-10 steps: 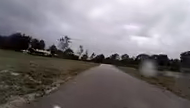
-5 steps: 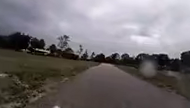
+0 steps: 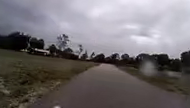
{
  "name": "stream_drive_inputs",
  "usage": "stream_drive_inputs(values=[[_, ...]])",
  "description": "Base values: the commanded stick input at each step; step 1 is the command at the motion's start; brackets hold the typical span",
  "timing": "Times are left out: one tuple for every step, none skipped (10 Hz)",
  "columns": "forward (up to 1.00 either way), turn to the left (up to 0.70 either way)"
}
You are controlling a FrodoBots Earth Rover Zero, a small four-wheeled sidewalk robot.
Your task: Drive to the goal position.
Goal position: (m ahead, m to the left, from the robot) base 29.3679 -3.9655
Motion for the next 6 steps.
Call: stream_drive_inputs(values=[[0.84, 0.03], [0.84, 0.03], [0.84, 0.03], [0.84, 0.03], [0.84, 0.03], [0.84, 0.03]])
